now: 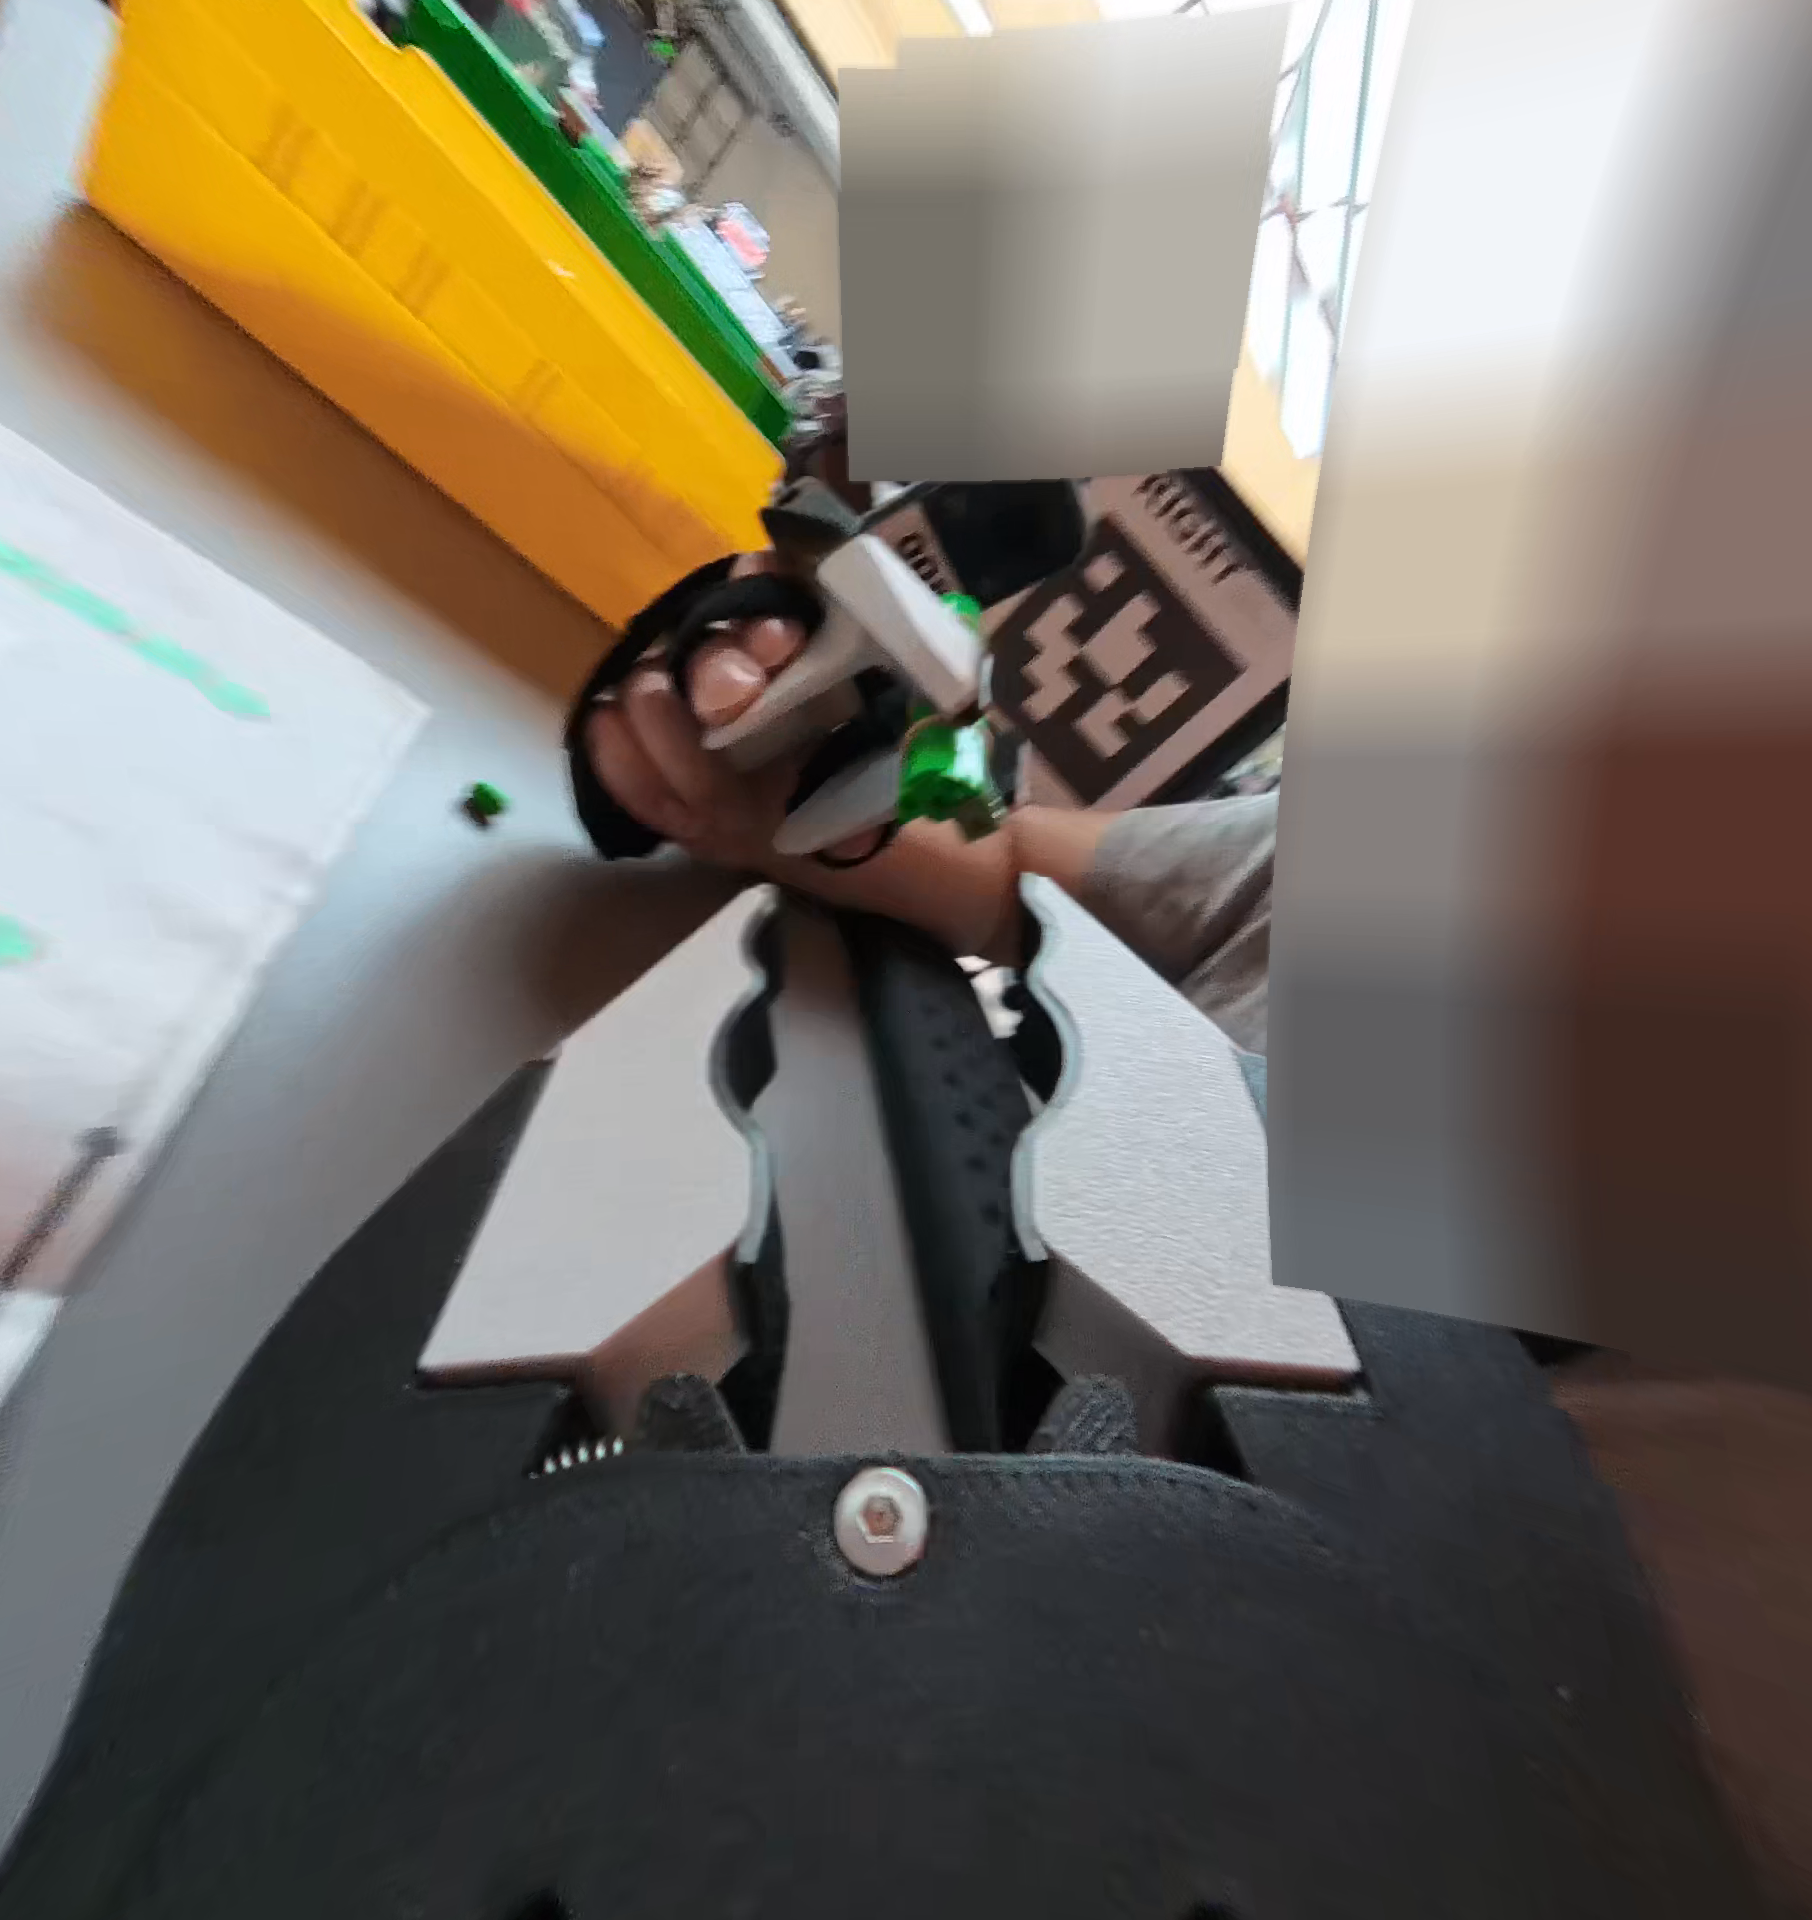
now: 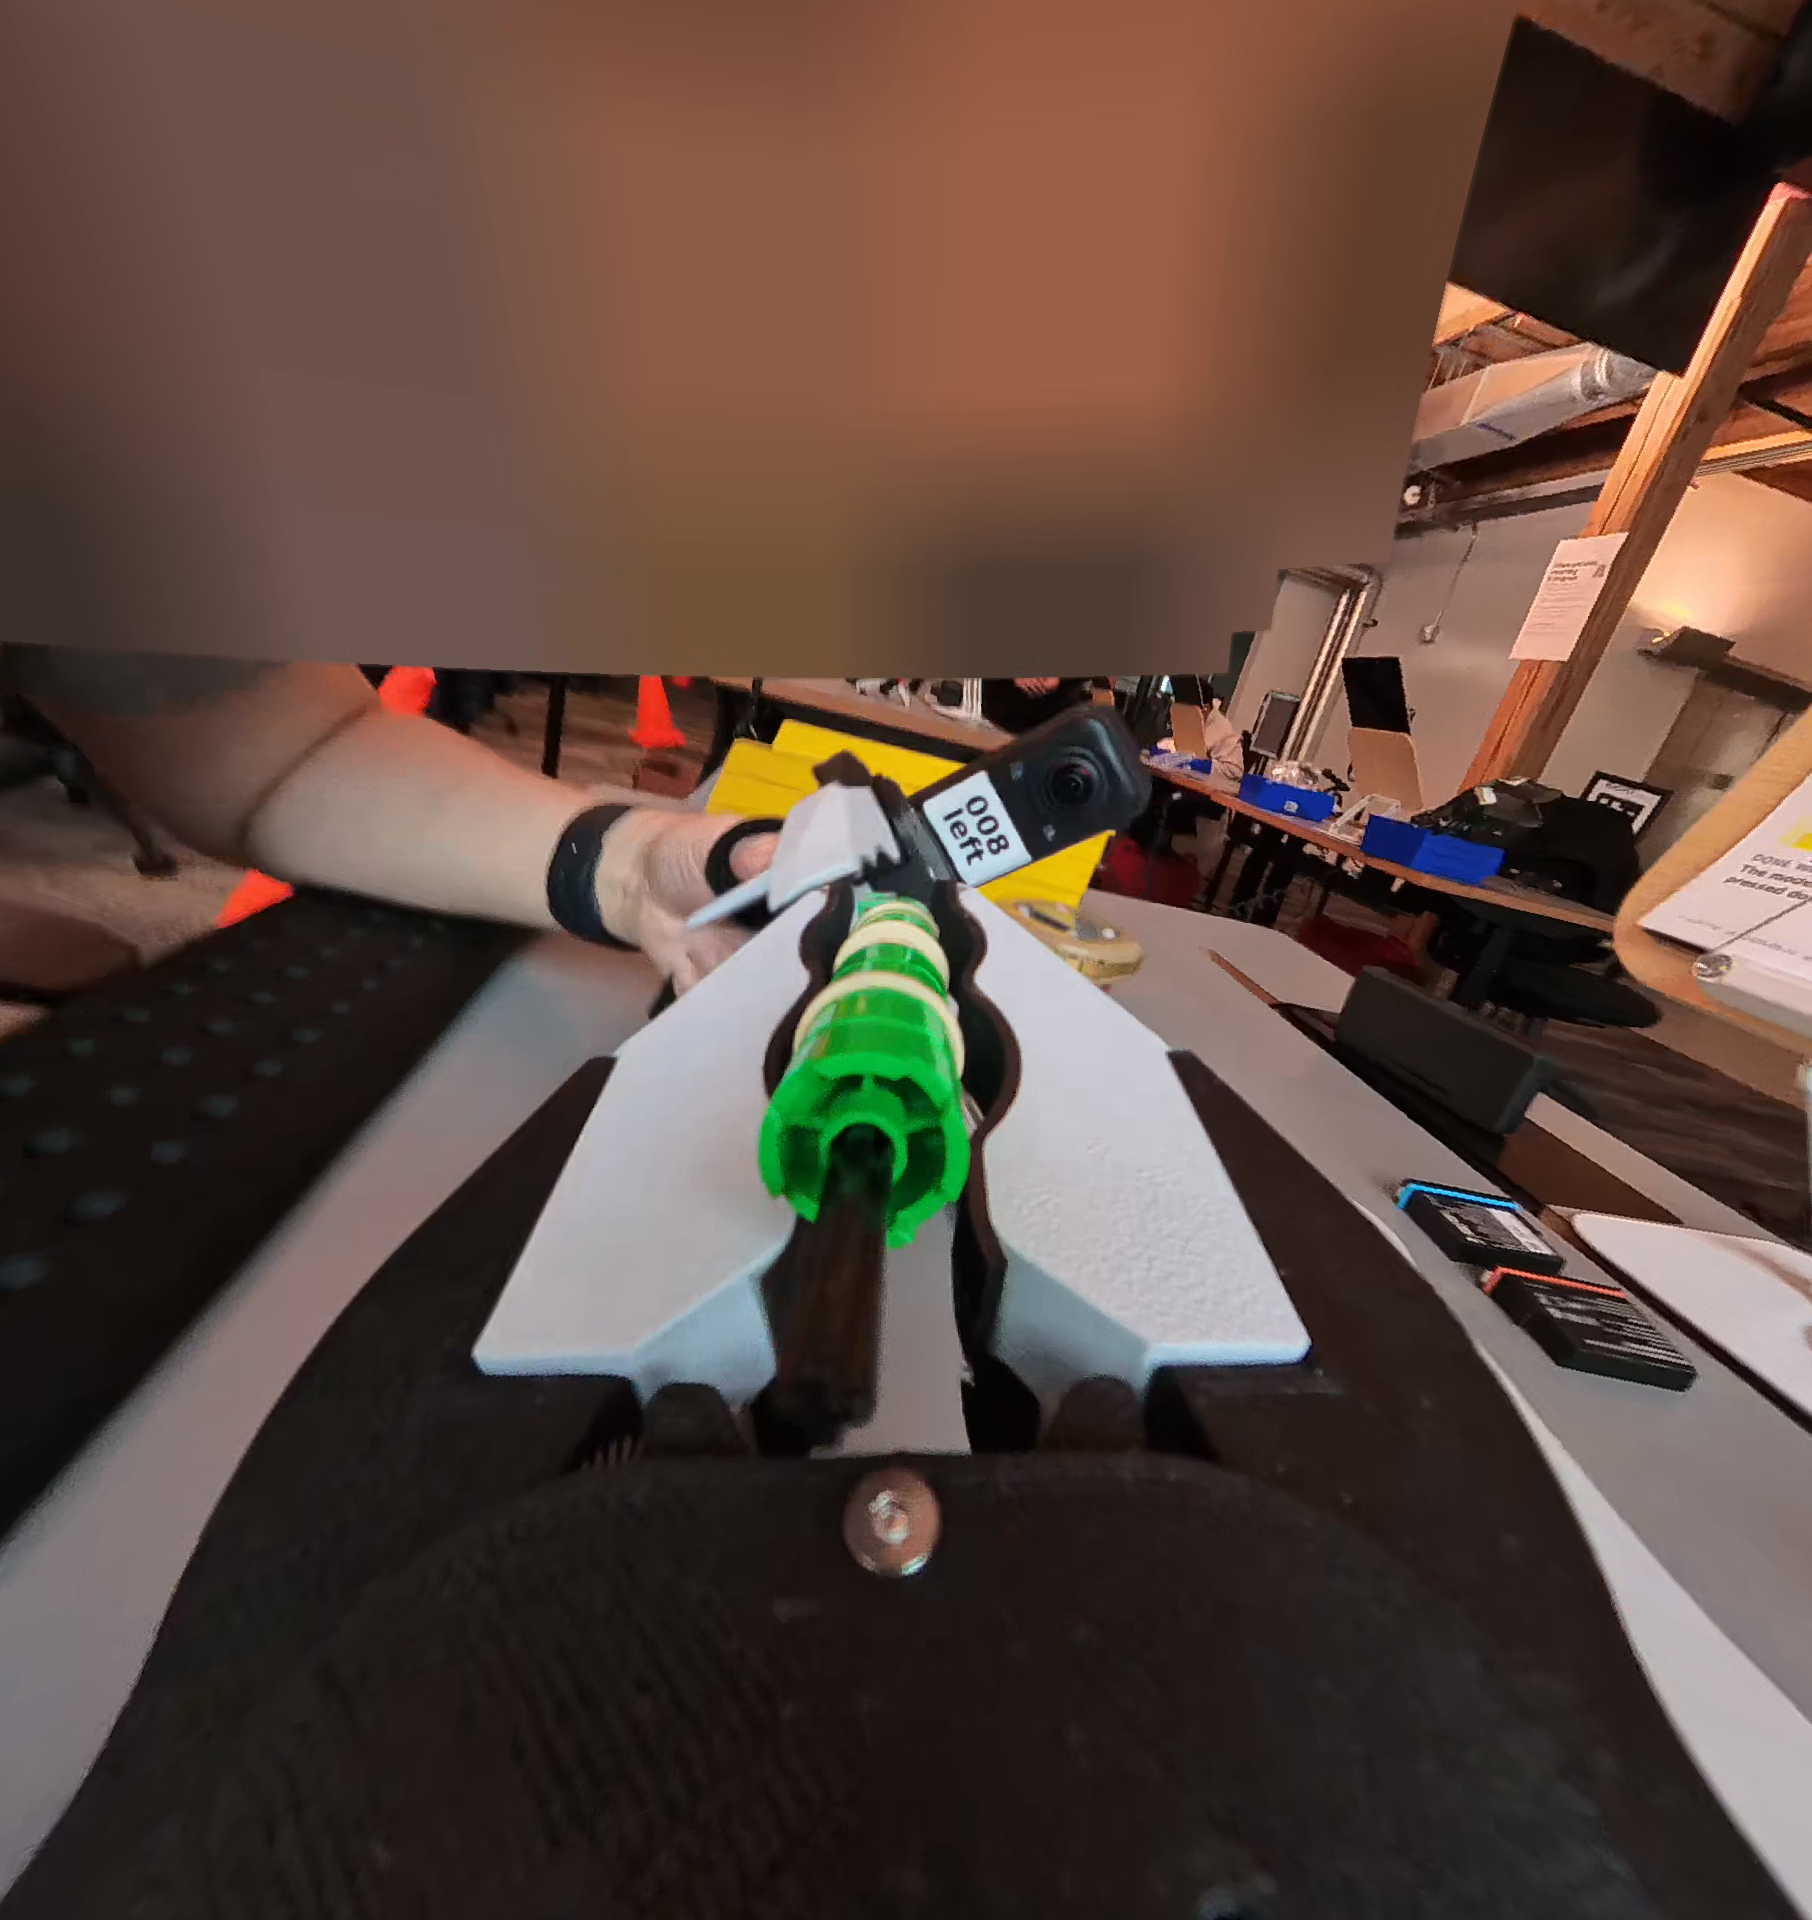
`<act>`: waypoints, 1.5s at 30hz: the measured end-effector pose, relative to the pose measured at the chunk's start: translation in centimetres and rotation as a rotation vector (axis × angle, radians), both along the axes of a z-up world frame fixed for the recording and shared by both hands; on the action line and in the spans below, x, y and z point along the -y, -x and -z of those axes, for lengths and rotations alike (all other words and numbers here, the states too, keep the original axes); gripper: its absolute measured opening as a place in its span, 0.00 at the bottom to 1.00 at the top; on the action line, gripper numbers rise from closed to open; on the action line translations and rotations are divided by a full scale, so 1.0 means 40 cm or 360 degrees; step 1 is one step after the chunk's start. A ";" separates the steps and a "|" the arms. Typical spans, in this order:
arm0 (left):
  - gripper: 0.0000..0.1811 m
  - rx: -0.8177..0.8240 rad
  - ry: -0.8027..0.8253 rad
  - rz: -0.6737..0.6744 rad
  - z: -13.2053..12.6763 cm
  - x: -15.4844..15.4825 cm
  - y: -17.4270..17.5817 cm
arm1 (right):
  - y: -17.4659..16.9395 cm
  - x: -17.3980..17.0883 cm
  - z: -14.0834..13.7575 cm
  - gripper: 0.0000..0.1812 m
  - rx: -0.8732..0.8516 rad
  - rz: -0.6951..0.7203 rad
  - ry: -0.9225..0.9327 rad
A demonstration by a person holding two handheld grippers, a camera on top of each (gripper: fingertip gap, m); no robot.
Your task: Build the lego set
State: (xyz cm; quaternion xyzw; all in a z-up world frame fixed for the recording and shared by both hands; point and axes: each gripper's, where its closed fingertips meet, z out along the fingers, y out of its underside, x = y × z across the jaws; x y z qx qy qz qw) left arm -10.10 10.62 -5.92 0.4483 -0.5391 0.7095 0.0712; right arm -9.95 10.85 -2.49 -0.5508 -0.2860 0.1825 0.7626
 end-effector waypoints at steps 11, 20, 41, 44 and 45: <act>0.14 0.0878 -0.1004 -0.0290 -0.060 0.013 0.029 | 0.019 0.015 -0.003 0.08 -0.0106 -0.0178 0.0073; 0.09 0.0932 -0.1094 -0.0310 -0.057 0.015 0.030 | 0.032 0.019 0.005 0.08 -0.0095 -0.0236 0.0100; 0.06 0.0969 -0.1074 -0.0241 -0.053 0.035 0.043 | 0.049 0.025 0.011 0.08 -0.0234 -0.0407 0.0234; 0.06 0.0974 -0.1083 -0.0259 -0.053 0.033 0.040 | 0.046 0.022 0.010 0.08 -0.0257 -0.0405 0.0244; 0.06 0.0970 -0.1080 -0.0261 -0.053 0.032 0.040 | 0.045 0.021 0.011 0.08 -0.0254 -0.0396 0.0244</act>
